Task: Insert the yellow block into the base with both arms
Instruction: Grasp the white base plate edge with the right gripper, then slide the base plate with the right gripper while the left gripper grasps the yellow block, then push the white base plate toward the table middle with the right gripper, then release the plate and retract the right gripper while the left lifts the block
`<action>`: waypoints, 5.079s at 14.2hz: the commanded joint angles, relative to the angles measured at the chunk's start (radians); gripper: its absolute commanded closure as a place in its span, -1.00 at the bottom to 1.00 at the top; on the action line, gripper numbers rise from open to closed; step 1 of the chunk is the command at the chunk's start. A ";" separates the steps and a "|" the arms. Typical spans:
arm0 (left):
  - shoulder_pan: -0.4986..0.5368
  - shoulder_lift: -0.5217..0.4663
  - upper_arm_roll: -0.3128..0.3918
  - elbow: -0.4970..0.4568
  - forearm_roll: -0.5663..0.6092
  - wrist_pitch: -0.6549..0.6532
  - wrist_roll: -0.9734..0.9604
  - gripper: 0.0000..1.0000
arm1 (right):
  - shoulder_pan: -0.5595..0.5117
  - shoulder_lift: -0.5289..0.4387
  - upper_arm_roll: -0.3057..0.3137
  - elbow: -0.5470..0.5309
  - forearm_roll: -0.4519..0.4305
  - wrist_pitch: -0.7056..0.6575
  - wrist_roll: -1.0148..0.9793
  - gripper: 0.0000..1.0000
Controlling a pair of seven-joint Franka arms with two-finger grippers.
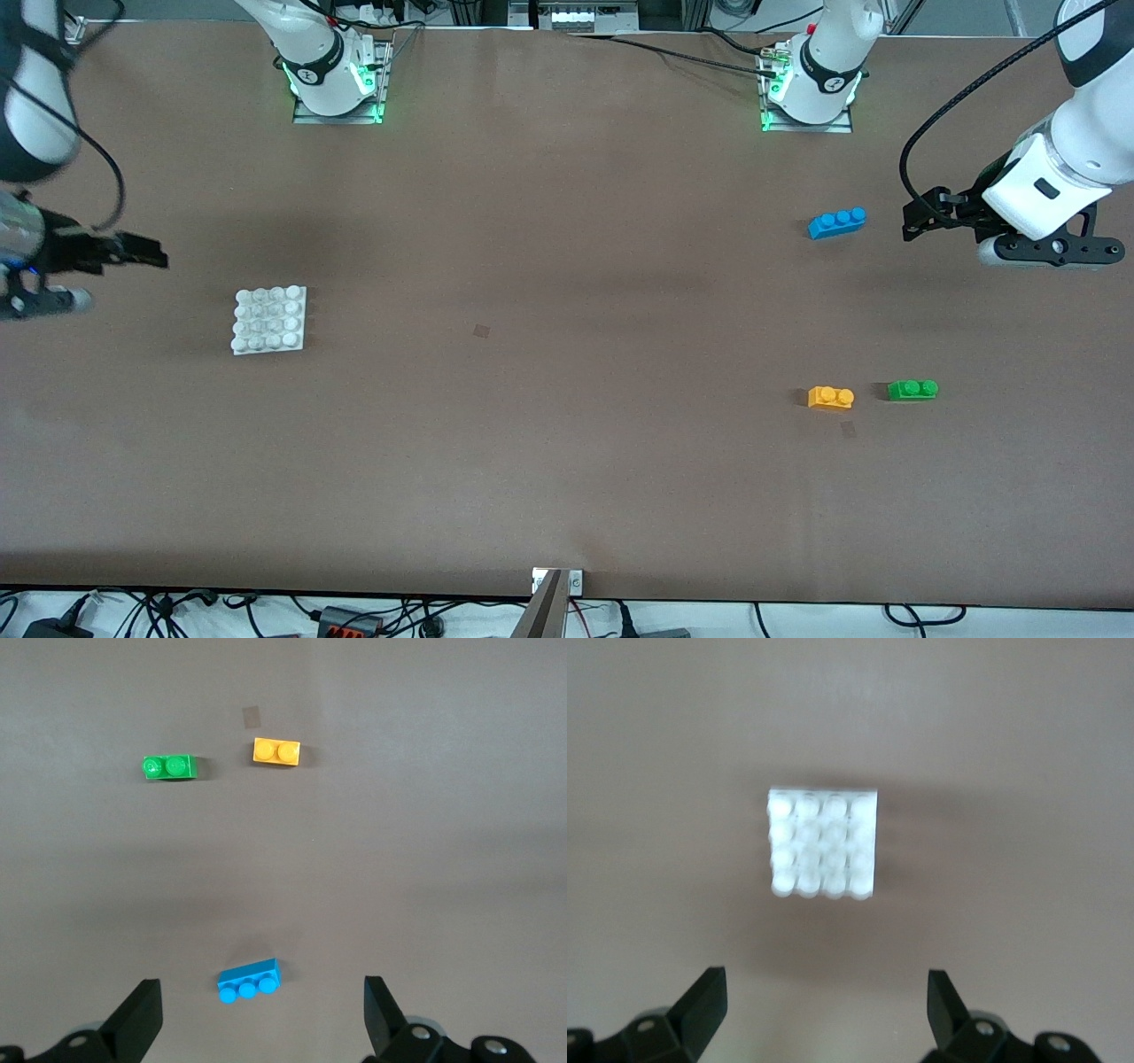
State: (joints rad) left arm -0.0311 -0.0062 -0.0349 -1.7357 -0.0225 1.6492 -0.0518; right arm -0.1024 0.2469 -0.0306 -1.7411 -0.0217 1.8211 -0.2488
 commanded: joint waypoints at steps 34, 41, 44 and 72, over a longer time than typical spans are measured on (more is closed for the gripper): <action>-0.016 0.615 0.041 0.150 -0.040 0.486 0.053 -1.00 | 0.081 0.279 0.029 -0.247 0.080 0.468 0.009 0.14; -0.021 0.667 0.039 0.148 -0.007 0.577 0.175 -1.00 | 0.295 0.307 0.035 -0.198 0.273 0.460 0.072 0.17; -0.023 0.678 0.039 0.150 -0.007 0.592 0.175 -1.00 | 0.412 0.333 0.035 -0.160 0.357 0.462 0.178 0.17; -0.024 0.723 0.039 0.113 -0.005 0.655 0.208 -0.43 | 0.751 0.277 -0.089 0.295 0.315 0.114 0.658 -1.00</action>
State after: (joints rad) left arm -0.0530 0.7216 0.0021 -1.6181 -0.0442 2.2943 0.1287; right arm 0.6594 0.6201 -0.0694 -1.4154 0.3203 2.0345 0.4052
